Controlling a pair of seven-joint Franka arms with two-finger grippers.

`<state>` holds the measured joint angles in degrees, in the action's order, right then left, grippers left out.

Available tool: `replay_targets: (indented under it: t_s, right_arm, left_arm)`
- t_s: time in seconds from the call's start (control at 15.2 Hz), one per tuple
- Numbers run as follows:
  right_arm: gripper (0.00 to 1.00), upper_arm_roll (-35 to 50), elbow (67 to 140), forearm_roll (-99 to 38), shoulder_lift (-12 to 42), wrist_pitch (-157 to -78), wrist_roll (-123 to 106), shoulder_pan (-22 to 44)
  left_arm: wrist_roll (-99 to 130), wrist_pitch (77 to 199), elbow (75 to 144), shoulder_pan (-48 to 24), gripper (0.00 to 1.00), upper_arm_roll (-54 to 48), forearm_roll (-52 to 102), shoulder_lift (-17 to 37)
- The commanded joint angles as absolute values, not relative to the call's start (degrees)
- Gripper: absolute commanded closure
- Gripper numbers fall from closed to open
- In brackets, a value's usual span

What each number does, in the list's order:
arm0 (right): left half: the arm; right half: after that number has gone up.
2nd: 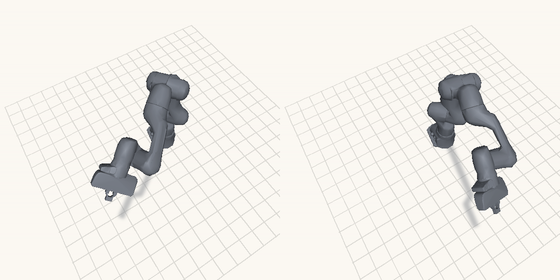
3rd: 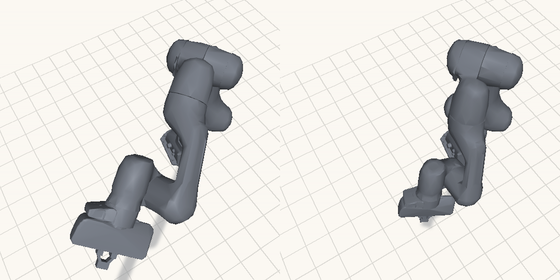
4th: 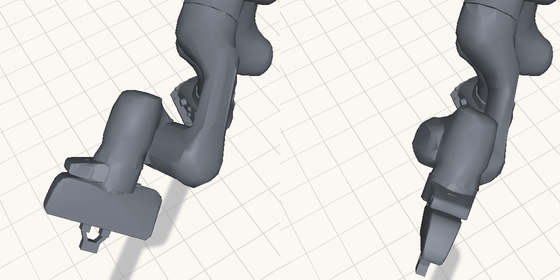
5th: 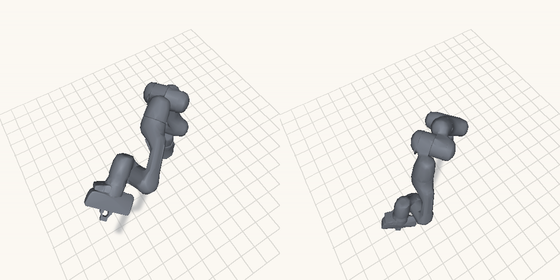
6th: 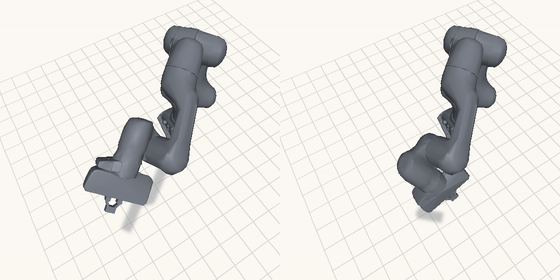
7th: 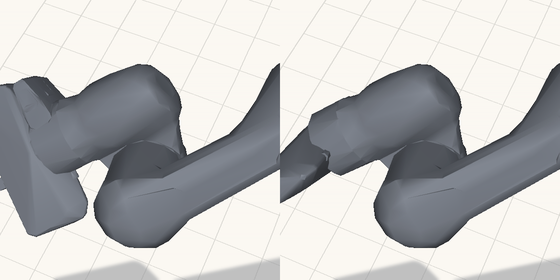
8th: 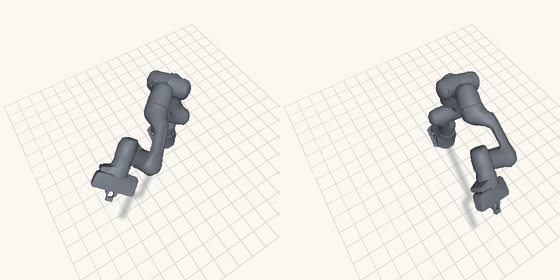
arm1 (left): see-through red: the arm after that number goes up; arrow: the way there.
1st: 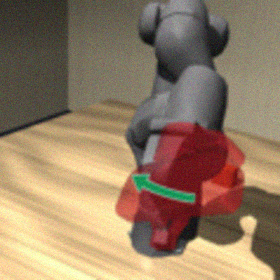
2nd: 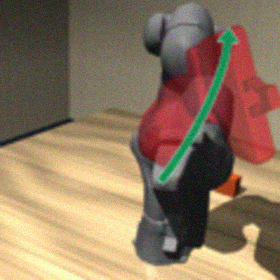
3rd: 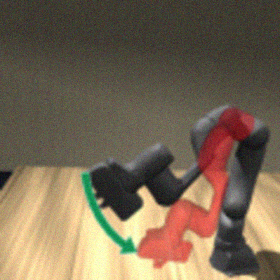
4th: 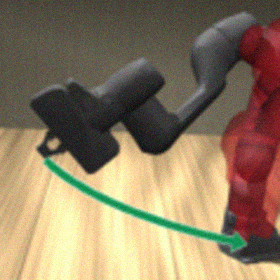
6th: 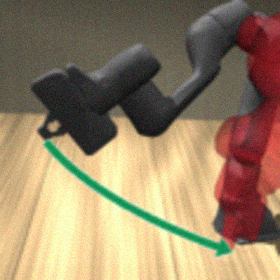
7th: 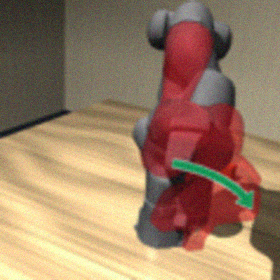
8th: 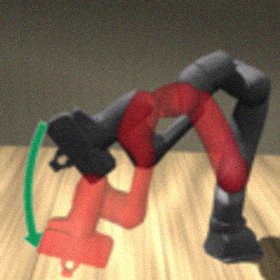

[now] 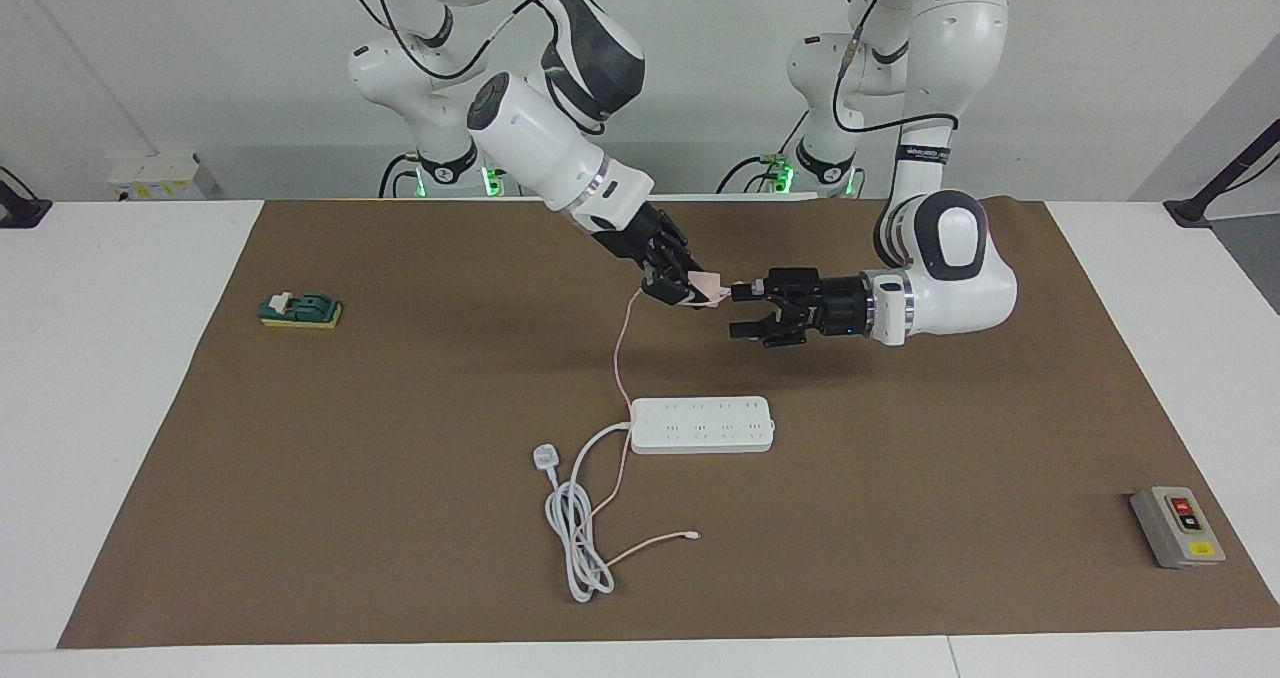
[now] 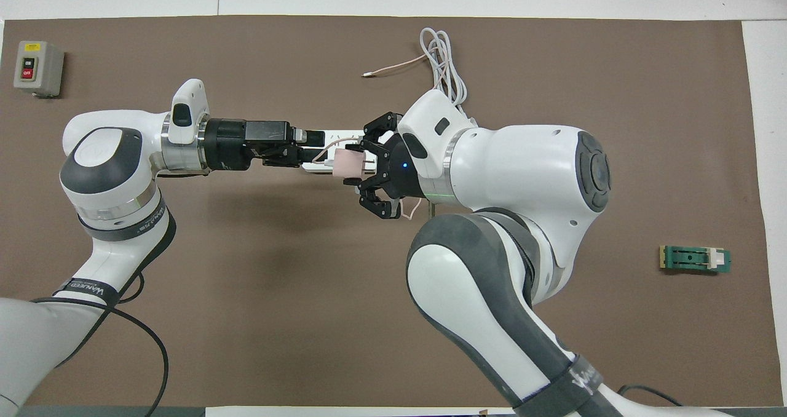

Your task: Plug charger into power strip

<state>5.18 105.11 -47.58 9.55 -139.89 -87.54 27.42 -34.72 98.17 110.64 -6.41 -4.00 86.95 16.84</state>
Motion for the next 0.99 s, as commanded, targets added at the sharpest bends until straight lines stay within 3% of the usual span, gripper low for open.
replay_targets:
  t_s: [0.0, 0.46, 0.92]
  right_arm:
    - [1.00, 5.54, 105.20, -51.93, 8.96, -138.52, -94.02, 26.72]
    - [1.00, 5.54, 105.21, -52.82, 8.70, -135.36, -94.75, 25.23]
    - [1.00, 5.45, 103.19, -52.56, 9.23, -131.13, -95.54, 22.50]
  left_arm:
    - [-36.47, 98.96, 112.85, -6.68, 0.00, -3.69, 88.42, 15.73]
    - [-36.91, 99.05, 115.31, -6.94, 0.00, -3.69, 91.13, 14.77]
    - [-36.91, 98.96, 119.35, -7.56, 0.00, -3.78, 91.76, 10.47]
